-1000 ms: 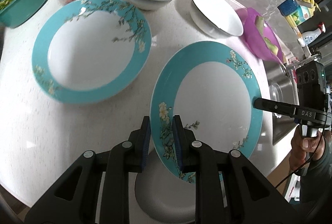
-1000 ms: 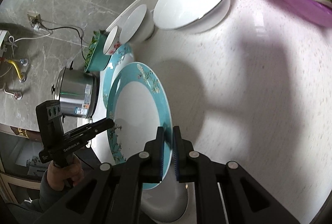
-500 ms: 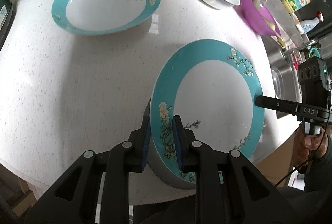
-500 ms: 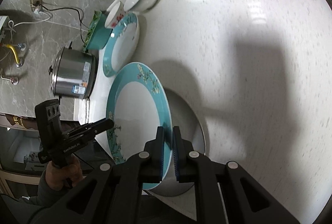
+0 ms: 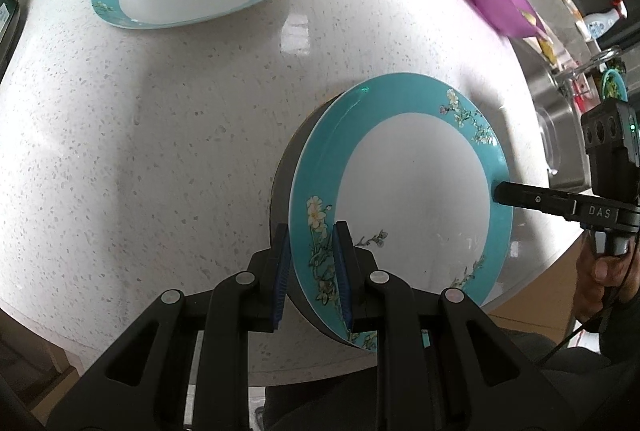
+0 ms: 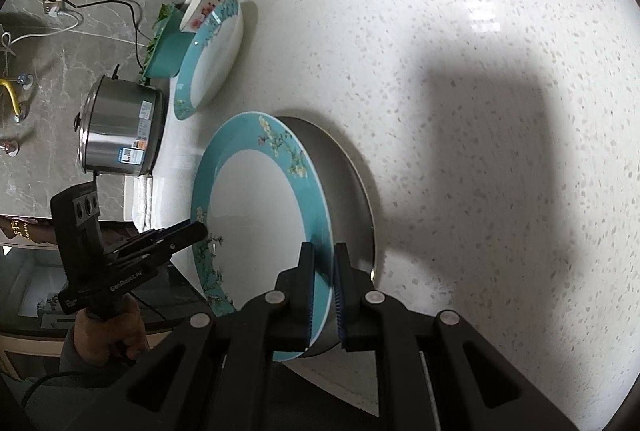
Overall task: Organize plates and bowls
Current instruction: 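Lift the teal floral plate and lower it onto the grey-rimmed plate, then open both grippers and move them to the deeper teal floral plate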
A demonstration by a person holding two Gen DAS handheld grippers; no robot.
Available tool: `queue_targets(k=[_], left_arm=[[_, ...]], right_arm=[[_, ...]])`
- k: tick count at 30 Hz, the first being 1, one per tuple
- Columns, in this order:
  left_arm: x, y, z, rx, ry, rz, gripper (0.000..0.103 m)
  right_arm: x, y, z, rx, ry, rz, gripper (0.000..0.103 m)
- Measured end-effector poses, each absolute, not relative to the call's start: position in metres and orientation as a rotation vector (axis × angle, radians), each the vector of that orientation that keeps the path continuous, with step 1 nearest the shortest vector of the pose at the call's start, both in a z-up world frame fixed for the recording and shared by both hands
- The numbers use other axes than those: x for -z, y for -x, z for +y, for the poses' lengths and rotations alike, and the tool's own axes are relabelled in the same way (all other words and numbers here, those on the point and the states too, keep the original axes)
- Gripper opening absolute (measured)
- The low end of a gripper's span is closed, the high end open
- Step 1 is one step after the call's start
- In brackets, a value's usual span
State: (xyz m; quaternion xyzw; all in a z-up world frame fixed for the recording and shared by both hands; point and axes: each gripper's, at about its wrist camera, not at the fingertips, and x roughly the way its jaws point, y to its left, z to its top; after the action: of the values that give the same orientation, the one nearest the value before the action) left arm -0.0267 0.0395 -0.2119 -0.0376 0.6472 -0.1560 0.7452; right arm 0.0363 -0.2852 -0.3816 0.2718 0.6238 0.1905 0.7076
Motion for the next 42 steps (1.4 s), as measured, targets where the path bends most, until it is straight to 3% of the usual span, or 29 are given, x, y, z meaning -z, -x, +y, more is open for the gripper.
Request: queue_targets(k=[22,33,42], left_arm=[[0.223,0.024,0.004,0.287,-0.032,1.383,0.023],[0.227,0.020,-0.008,0.254,-0.122,1.359,0.026],[0.227,0.027,-0.005,0.239,-0.097,1.349,0.027]], right_arm=[[0.379,-0.030,-0.267,-0.372,-0.433,1.387,0.015],[0.367,-0.027,-0.230,-0.316,-0.167,1.358,0.025],[0.365,-0.028,-0.223,-0.308,-0.050,1.308,0.027]])
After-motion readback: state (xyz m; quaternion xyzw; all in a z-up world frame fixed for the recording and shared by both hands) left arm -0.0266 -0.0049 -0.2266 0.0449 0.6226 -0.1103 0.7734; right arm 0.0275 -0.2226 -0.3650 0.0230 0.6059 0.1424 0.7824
